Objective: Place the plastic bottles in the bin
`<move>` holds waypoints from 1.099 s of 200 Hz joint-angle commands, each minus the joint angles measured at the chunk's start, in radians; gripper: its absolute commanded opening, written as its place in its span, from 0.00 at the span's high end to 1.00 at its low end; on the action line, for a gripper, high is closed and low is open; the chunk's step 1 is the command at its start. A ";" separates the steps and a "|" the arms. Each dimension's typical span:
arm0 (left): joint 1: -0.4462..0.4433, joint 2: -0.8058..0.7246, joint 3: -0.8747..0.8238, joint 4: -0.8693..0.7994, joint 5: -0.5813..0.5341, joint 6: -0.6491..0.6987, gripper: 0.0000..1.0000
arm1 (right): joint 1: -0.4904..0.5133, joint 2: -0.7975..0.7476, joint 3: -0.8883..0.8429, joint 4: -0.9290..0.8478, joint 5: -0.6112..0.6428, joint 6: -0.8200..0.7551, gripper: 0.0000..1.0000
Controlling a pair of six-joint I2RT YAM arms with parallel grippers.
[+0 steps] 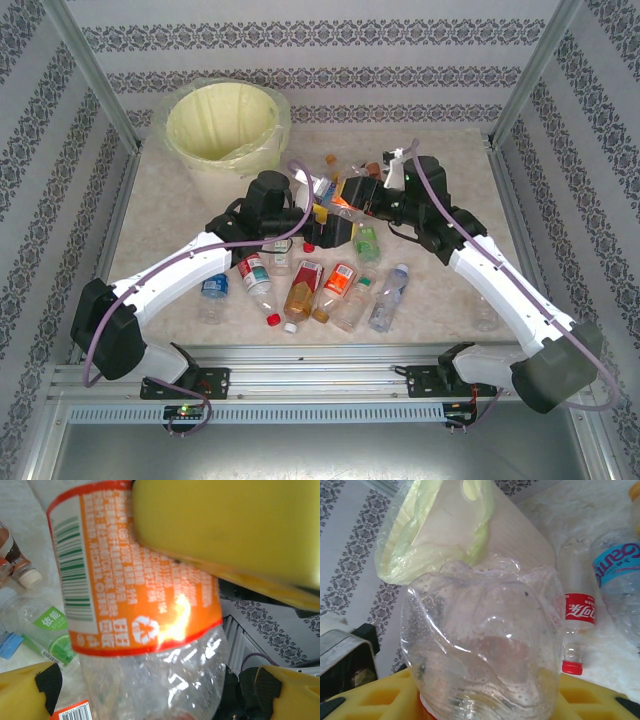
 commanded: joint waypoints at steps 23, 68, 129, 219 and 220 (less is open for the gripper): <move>0.012 -0.012 -0.017 0.079 0.036 -0.055 0.11 | 0.023 0.005 -0.002 0.051 -0.022 0.026 0.50; 0.018 -0.027 -0.020 0.079 0.025 -0.042 0.23 | 0.031 0.003 -0.003 0.039 -0.025 0.025 0.50; 0.022 -0.034 -0.019 0.064 0.009 -0.030 0.20 | 0.047 0.014 0.013 -0.011 -0.005 -0.005 0.50; 0.033 -0.035 -0.021 0.072 0.021 -0.030 0.43 | 0.067 0.025 0.030 -0.042 0.011 -0.028 0.50; 0.033 -0.035 -0.021 0.072 0.022 -0.030 0.43 | 0.066 0.025 0.031 -0.042 0.011 -0.027 0.50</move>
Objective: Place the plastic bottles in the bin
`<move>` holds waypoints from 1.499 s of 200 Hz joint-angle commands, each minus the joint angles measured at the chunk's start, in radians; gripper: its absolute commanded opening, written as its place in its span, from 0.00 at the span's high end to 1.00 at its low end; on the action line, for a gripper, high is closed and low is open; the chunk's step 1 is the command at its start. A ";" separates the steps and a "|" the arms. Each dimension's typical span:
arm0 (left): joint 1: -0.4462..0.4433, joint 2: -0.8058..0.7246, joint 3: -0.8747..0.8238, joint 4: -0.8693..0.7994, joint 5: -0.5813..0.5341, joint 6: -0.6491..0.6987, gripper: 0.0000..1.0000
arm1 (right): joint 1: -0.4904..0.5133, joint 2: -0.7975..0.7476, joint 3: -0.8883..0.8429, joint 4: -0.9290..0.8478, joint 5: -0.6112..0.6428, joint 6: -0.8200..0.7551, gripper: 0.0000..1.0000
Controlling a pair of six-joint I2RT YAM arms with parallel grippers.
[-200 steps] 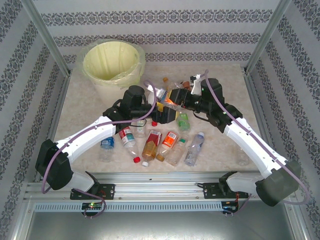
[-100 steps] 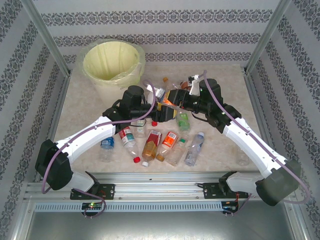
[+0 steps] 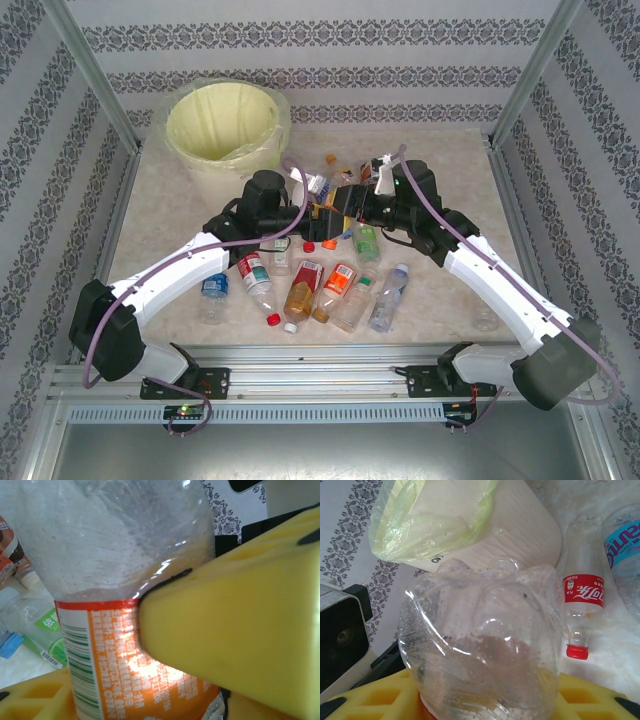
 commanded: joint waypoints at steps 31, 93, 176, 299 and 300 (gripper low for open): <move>0.011 -0.024 0.001 0.034 0.023 0.024 0.46 | 0.014 0.000 0.029 0.000 0.021 0.003 0.34; 0.011 -0.020 0.007 0.031 0.050 0.023 0.50 | -0.062 -0.110 -0.038 0.070 -0.060 0.097 0.04; 0.011 -0.022 0.163 -0.246 -0.094 0.159 0.53 | -0.168 -0.402 -0.102 -0.149 -0.056 -0.094 0.02; 0.201 0.198 0.871 -0.807 -0.575 0.341 0.51 | -0.213 -0.529 -0.142 -0.302 -0.041 -0.262 0.02; 0.206 0.201 0.878 -0.809 -0.576 0.342 0.51 | -0.213 -0.530 -0.142 -0.302 -0.041 -0.263 0.02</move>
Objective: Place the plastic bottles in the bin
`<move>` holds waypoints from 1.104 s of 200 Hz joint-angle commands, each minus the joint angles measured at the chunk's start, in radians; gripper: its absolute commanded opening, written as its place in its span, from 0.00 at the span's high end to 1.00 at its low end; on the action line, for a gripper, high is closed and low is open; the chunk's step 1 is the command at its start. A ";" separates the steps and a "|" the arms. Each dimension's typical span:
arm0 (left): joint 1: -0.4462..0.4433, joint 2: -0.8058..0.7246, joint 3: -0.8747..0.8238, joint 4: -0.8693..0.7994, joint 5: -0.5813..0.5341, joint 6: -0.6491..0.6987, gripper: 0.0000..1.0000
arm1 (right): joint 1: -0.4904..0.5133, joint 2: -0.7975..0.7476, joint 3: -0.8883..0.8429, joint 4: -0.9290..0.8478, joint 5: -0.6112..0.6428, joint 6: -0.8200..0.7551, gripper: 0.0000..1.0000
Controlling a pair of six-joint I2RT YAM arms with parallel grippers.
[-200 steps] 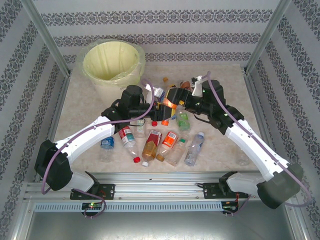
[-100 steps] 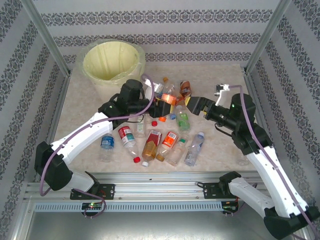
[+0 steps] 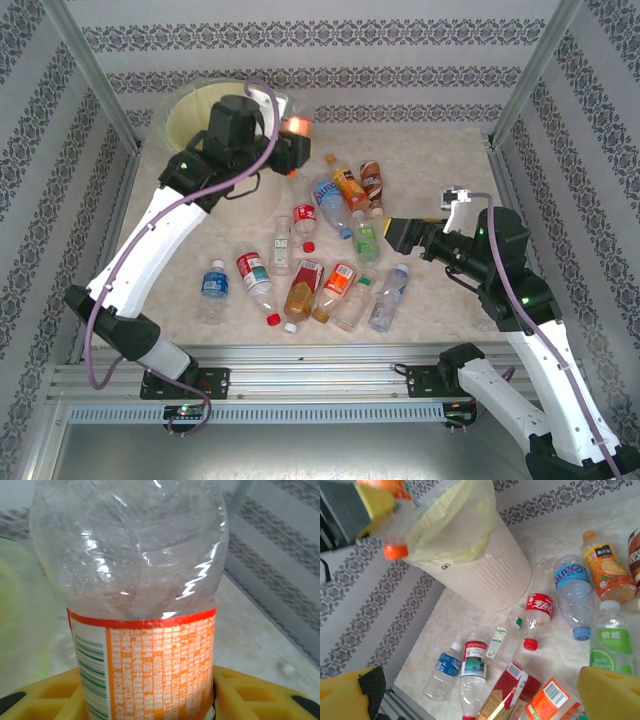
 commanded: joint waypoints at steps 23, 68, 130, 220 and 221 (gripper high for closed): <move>0.159 0.167 0.256 -0.213 -0.105 0.054 0.51 | -0.007 -0.004 -0.012 -0.049 0.013 -0.051 0.02; 0.281 0.400 0.511 -0.334 -0.130 0.062 0.51 | -0.007 -0.010 -0.021 -0.080 0.001 -0.059 0.02; 0.370 0.626 0.748 -0.493 -0.080 0.003 0.52 | -0.007 -0.016 -0.034 -0.144 0.024 -0.066 0.02; 0.399 0.729 0.743 -0.558 -0.053 -0.014 0.50 | -0.007 -0.006 -0.059 -0.168 0.054 -0.051 0.02; 0.399 0.730 0.743 -0.558 -0.053 -0.015 0.50 | -0.007 -0.004 -0.059 -0.170 0.057 -0.050 0.02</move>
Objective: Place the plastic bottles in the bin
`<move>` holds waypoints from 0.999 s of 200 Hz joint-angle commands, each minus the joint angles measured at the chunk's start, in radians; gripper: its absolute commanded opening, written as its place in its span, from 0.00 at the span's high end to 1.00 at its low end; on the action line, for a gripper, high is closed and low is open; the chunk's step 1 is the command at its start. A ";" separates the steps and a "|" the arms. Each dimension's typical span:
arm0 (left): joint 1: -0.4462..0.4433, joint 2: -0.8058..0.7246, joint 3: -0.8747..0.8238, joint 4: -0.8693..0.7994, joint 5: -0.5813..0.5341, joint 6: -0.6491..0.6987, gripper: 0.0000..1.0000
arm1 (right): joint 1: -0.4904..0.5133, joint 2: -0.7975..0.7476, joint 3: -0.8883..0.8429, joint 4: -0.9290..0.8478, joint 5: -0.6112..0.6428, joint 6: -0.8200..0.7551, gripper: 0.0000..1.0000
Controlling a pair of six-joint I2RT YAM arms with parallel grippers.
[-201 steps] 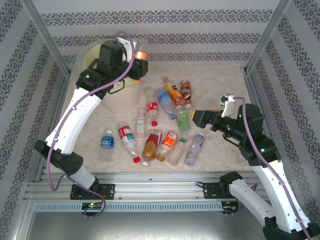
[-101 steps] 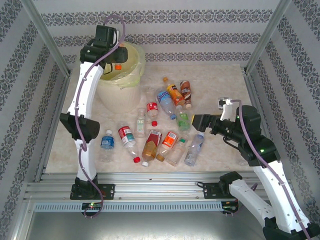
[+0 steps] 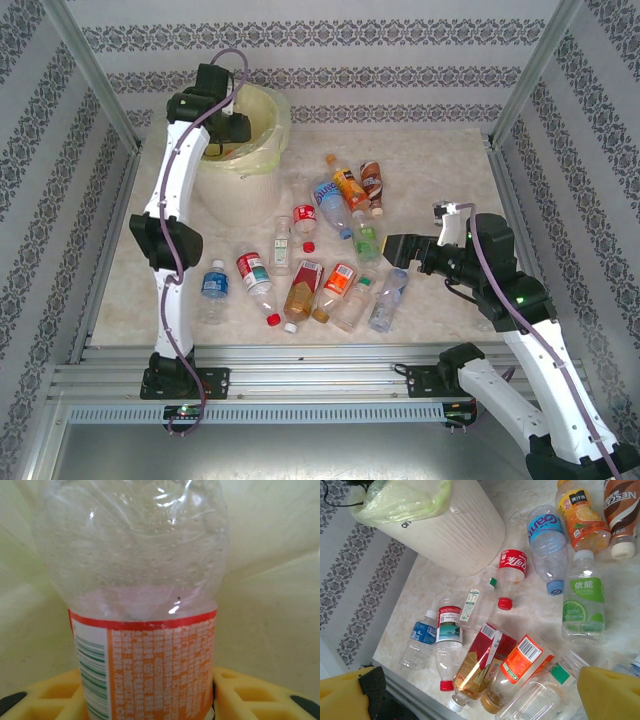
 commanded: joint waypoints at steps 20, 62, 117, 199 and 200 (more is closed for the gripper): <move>0.019 0.028 0.023 -0.061 0.025 -0.026 0.48 | -0.006 0.022 -0.015 -0.051 0.089 0.008 0.02; 0.020 0.007 0.023 -0.060 0.038 -0.034 0.33 | -0.007 0.044 -0.063 -0.048 0.121 0.033 0.02; 0.022 -0.087 0.023 -0.031 0.040 -0.040 0.09 | -0.007 0.059 -0.119 -0.097 0.239 0.067 0.02; 0.018 -0.339 -0.082 0.077 0.179 -0.024 0.00 | -0.010 0.115 -0.226 -0.092 0.329 0.146 0.05; 0.017 -0.345 -0.088 0.079 0.182 -0.024 0.00 | -0.009 0.116 -0.227 -0.091 0.329 0.148 0.05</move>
